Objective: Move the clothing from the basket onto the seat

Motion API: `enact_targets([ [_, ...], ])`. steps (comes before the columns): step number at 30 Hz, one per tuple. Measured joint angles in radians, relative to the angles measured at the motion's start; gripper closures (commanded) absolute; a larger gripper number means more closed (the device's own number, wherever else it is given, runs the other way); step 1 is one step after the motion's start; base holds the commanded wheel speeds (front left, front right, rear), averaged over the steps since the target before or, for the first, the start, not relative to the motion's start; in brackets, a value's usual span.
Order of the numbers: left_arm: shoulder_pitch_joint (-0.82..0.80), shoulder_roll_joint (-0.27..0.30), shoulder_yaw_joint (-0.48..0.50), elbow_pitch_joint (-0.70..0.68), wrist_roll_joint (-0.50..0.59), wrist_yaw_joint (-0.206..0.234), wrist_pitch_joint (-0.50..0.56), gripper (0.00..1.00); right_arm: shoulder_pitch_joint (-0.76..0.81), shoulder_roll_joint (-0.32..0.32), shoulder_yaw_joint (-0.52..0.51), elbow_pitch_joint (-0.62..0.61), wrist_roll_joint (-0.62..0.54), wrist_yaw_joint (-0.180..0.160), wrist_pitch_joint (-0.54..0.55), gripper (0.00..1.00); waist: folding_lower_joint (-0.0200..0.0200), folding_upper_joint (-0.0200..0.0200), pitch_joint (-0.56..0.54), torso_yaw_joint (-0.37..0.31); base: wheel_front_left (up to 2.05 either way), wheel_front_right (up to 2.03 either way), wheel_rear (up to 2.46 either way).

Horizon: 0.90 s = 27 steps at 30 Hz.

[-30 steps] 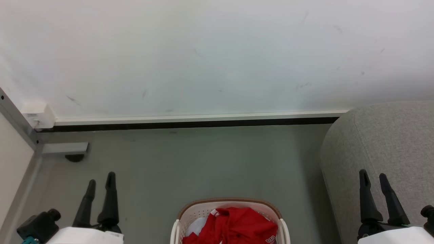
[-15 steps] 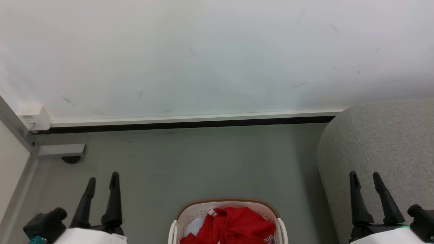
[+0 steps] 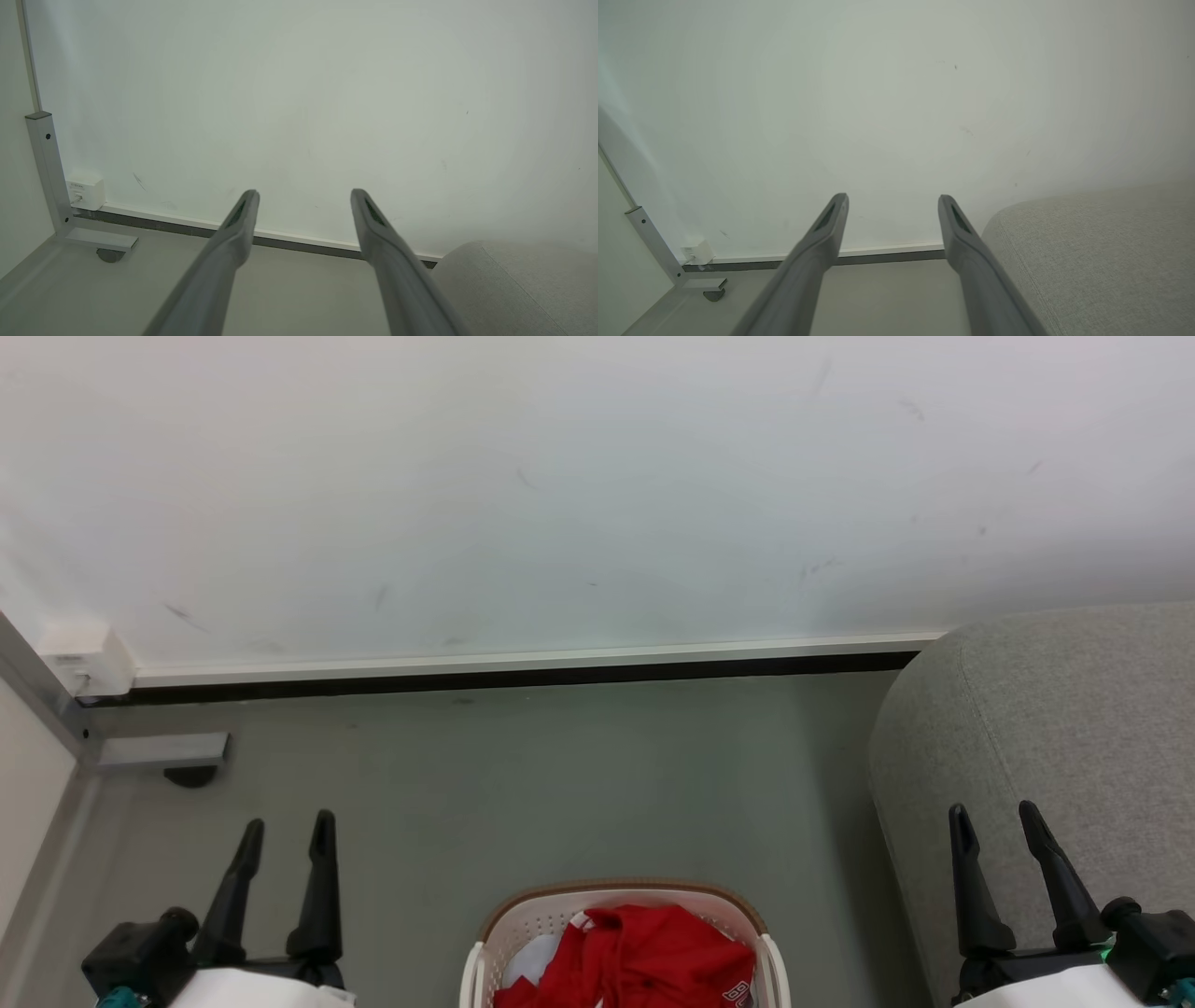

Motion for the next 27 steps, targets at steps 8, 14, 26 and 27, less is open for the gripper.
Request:
enact_targets([
  [8,0.0,0.005,-0.012,0.005,0.058,-0.002,-0.017,0.0,0.0,0.001,0.011,0.01,-0.068,0.0,-0.008,0.0,0.0,0.0,-0.001,0.007,0.0,0.0,0.0],
  [14,0.001,0.008,-0.019,0.009,0.097,-0.003,-0.027,0.0,0.0,0.0,0.022,0.013,-0.115,0.0,-0.014,0.0,0.0,0.0,-0.003,0.011,0.0,0.0,0.0],
  [26,0.0,0.016,-0.025,0.012,0.184,-0.007,-0.052,0.0,0.0,-0.003,0.032,0.007,-0.208,0.0,-0.027,0.0,0.0,0.0,-0.001,0.025,0.0,0.0,0.0],
  [27,0.0,0.017,-0.025,0.012,0.193,-0.007,-0.053,0.0,0.0,-0.002,0.032,0.005,-0.215,0.0,-0.03,0.0,0.0,0.0,0.0,0.026,0.0,0.0,0.0],
])
